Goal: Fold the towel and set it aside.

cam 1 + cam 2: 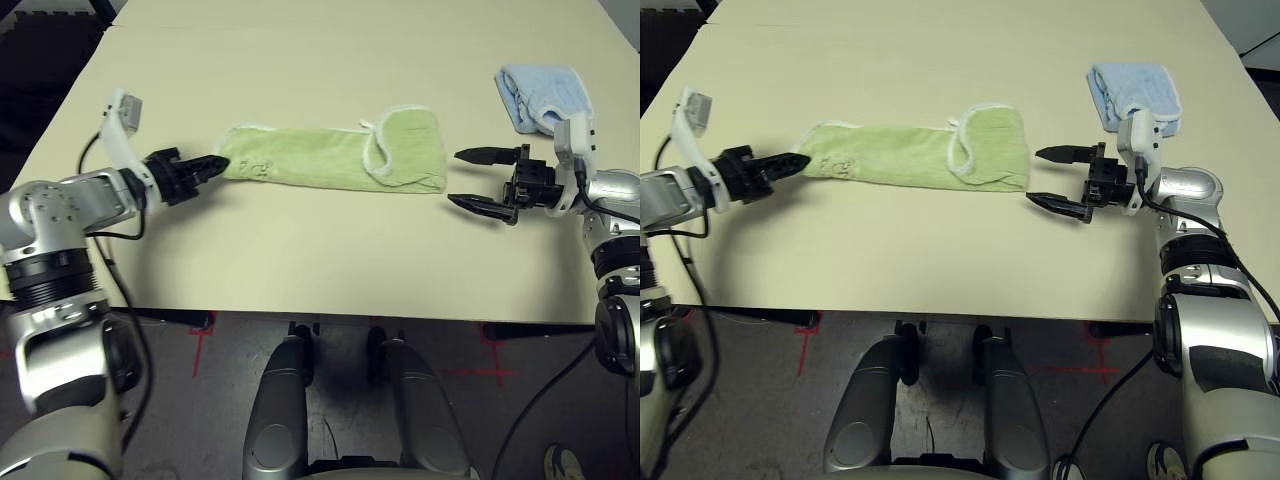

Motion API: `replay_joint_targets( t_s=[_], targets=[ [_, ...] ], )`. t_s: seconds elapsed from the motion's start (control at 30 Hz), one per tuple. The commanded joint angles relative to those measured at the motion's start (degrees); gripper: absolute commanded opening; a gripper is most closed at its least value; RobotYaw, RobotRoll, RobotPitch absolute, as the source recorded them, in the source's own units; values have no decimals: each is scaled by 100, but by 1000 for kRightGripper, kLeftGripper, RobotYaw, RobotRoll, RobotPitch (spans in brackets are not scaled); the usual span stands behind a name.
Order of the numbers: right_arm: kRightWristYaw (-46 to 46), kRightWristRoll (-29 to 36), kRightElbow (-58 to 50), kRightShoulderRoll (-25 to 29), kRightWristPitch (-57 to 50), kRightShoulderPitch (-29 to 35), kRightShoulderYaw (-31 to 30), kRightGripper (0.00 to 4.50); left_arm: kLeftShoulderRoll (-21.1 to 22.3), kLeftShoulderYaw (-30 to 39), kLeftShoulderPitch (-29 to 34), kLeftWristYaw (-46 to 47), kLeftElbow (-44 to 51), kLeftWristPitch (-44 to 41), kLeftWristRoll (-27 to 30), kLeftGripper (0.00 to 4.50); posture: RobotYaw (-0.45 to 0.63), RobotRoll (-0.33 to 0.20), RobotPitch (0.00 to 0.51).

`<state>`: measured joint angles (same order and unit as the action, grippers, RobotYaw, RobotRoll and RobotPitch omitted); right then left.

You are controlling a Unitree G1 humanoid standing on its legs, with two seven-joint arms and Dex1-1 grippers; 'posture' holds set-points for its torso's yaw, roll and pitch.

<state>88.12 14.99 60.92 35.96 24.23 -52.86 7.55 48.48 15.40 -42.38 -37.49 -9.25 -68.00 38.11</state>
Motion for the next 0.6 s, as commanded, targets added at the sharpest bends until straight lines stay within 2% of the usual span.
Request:
replay_joint_targets(
  t_s=[0.03, 0.13, 0.23, 0.4, 0.6],
  targets=[
    [-7, -34, 46, 53, 44, 83, 43, 4500, 416, -321, 243, -457, 197, 323, -223, 31, 85, 0, 254],
    [-13, -40, 60, 40, 46, 70, 37, 4500, 664, -305, 384, -631, 92, 495, -316, 31, 88, 0, 255],
    [-22, -51, 82, 24, 52, 55, 28, 4500, 725, -273, 460, -661, -14, 689, -427, 31, 97, 0, 256],
    [-27, -62, 110, -12, 35, -3, 11, 4500, 542, -455, 217, -556, -172, 1212, -744, 31, 99, 0, 256],
    [-21, -84, 134, -19, 37, -47, 24, 4500, 247, -814, -445, -795, 235, 1084, -644, 31, 95, 0, 253]
  ],
)
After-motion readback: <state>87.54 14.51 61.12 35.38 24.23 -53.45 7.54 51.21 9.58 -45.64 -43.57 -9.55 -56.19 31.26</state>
